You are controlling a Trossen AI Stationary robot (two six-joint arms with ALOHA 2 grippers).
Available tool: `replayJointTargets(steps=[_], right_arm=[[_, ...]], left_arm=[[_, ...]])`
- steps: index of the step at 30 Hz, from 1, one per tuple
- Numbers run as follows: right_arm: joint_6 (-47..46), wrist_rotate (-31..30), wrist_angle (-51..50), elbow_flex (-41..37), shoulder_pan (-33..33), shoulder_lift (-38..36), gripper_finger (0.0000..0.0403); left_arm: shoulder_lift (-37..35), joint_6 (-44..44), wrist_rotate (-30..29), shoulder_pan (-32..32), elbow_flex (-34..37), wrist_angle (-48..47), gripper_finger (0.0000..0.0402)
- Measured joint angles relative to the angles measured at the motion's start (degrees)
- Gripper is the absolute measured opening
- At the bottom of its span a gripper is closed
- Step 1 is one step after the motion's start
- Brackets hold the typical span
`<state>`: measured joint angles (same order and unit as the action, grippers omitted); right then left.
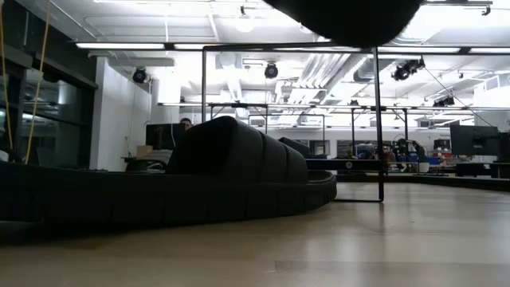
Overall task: Pick and place slides into the shelf
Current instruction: Put the bottom right black slide on the shelf
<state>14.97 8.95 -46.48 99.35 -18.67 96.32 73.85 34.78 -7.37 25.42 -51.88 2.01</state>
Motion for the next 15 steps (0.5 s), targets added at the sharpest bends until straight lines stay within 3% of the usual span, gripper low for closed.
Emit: replayJointTargets(steps=[5,15], right_arm=[[-2.74,0.02,-2.8,0.0,-0.16,-0.36,0.014],[-5.99,-0.81,-6.49,-0.02,-0.49,-0.62,0.014]], left_arm=[[-3.09,6.26,-7.52,1.2,0.0,-2.27,0.0055],[-11.71,13.42,-10.78,-1.39,0.11,-5.62,0.0055]])
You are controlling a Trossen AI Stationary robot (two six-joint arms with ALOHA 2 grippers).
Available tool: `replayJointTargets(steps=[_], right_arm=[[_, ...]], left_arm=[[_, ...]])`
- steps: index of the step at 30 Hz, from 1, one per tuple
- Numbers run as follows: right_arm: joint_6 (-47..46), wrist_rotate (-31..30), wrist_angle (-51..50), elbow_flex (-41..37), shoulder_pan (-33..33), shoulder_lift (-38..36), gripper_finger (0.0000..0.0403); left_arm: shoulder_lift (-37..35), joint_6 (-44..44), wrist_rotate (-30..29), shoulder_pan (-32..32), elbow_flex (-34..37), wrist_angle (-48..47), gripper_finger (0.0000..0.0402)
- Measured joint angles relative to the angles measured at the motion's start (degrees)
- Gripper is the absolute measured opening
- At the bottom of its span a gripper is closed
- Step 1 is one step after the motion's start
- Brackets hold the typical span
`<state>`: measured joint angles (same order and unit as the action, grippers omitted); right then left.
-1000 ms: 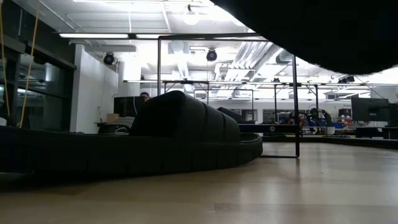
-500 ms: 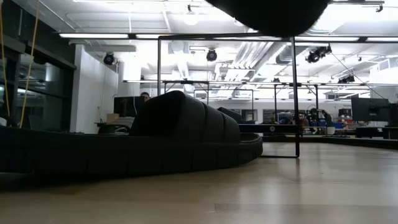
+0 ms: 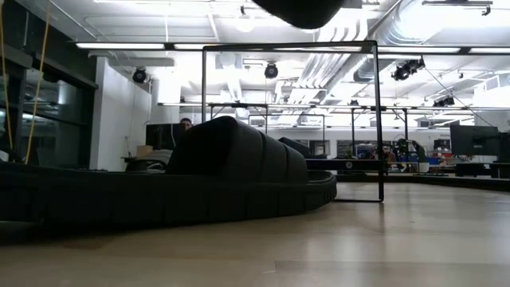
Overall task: Pick and place slides into the shelf
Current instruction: Put the bottom right black slide on the shelf
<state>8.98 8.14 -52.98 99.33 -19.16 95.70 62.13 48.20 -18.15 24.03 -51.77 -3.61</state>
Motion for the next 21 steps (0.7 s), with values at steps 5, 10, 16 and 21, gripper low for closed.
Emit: replayJointTargets(steps=[5,10,16,21], right_arm=[[-0.08,-9.66,-2.36,0.0,-0.24,-1.61,0.014],[-2.14,-17.29,-4.2,0.0,-0.27,-3.19,0.014],[-7.48,-22.11,-6.31,-0.04,-0.31,-4.63,0.014],[-10.2,-22.09,-6.12,-0.04,-0.31,-4.59,0.014]], left_arm=[[-3.43,-0.06,2.29,-5.42,0.0,-2.7,0.0055],[-5.23,0.0,9.05,-13.47,-0.05,-3.98,0.0055],[-5.05,1.11,15.7,-26.06,0.08,-4.8,0.0043],[-4.99,1.22,28.96,-36.0,1.95,0.13,0.0043]])
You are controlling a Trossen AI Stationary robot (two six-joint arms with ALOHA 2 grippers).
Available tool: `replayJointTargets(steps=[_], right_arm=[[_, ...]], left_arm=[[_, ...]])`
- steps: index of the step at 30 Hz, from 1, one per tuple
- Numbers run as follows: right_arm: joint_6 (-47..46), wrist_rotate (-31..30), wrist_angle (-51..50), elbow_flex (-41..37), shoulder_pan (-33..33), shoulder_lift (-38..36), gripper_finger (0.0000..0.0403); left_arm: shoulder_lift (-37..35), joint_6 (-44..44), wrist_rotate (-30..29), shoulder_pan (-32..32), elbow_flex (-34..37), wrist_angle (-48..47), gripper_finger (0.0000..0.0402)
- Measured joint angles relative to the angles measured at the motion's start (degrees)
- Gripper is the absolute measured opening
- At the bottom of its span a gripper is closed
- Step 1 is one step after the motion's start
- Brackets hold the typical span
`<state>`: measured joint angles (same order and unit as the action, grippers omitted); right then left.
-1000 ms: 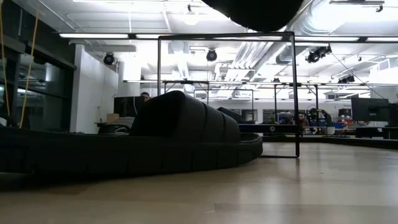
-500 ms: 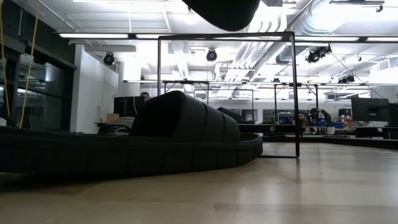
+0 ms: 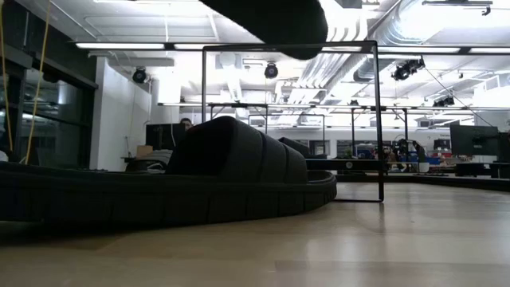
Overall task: Pick and place slides into the shelf
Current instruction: Put the bottom right black slide on the shelf
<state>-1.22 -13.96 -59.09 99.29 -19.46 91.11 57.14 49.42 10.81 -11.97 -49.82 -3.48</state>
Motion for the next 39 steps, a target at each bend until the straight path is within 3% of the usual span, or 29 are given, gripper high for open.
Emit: replayJointTargets(steps=[4,14,24,29,33,39], right_arm=[[-1.79,-2.32,-0.57,-0.85,0.0,0.09,0.014],[-7.17,-23.32,-13.33,-0.87,-0.57,1.08,0.014],[-15.77,-26.47,-13.3,-0.87,1.69,1.36,0.014],[-14.06,-22.25,-12.46,-0.87,8.36,0.01,0.014],[-8.61,-16.82,-7.59,-0.87,15.99,-3.83,0.014],[-3.63,3.15,3.05,-0.87,29.41,-13.29,0.014]], left_arm=[[0.07,-0.18,7.27,-5.94,2.44,1.81,0.0043],[0.07,0.01,16.02,-12.19,7.39,6.99,0.0042],[-2.66,8.28,17.47,-11.97,7.46,5.86,0.0043],[-6.46,13.1,16.12,-12.03,7.45,5.49,0.0048],[-9.76,16.01,11.62,-12.02,7.45,3.51,0.0047],[-13.25,20.25,6.07,-12.04,7.45,1.26,0.0049]])
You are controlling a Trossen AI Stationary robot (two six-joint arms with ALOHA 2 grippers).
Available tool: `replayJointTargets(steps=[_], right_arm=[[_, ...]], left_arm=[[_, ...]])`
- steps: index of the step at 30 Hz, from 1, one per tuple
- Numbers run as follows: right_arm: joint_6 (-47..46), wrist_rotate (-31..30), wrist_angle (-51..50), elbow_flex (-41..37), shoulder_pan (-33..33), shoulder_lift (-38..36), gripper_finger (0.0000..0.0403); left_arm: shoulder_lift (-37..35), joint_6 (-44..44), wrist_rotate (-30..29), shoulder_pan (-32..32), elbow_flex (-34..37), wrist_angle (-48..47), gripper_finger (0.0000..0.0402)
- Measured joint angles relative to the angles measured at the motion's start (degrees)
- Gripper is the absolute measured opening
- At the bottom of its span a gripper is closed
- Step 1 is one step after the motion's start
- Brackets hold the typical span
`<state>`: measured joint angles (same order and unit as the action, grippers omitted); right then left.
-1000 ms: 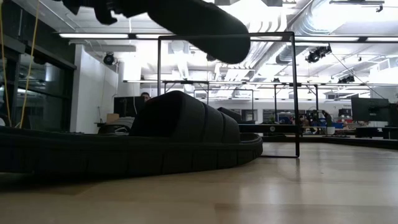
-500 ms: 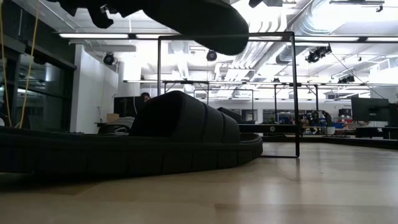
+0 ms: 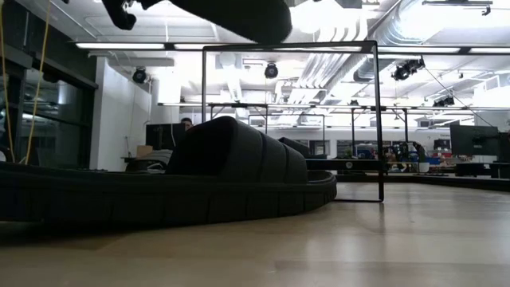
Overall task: Pick and place slides into the shelf
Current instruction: Put the bottom right black slide on the shelf
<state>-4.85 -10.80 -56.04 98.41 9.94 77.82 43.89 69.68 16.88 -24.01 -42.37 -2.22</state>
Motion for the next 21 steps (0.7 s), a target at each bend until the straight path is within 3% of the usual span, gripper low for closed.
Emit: replayJointTargets(steps=[6,13,21], right_arm=[[-7.37,18.53,5.39,0.11,10.86,-5.45,0.014],[-16.78,34.68,5.47,0.09,16.66,-1.37,0.0141],[-27.57,38.55,10.57,0.07,21.53,4.26,0.0141]], left_arm=[[-1.34,7.9,-3.01,0.0,-0.02,0.98,0.005],[-0.83,15.06,-3.21,0.02,-0.04,5.42,0.005],[-0.86,17.65,-4.32,0.02,-0.04,6.64,0.0051]])
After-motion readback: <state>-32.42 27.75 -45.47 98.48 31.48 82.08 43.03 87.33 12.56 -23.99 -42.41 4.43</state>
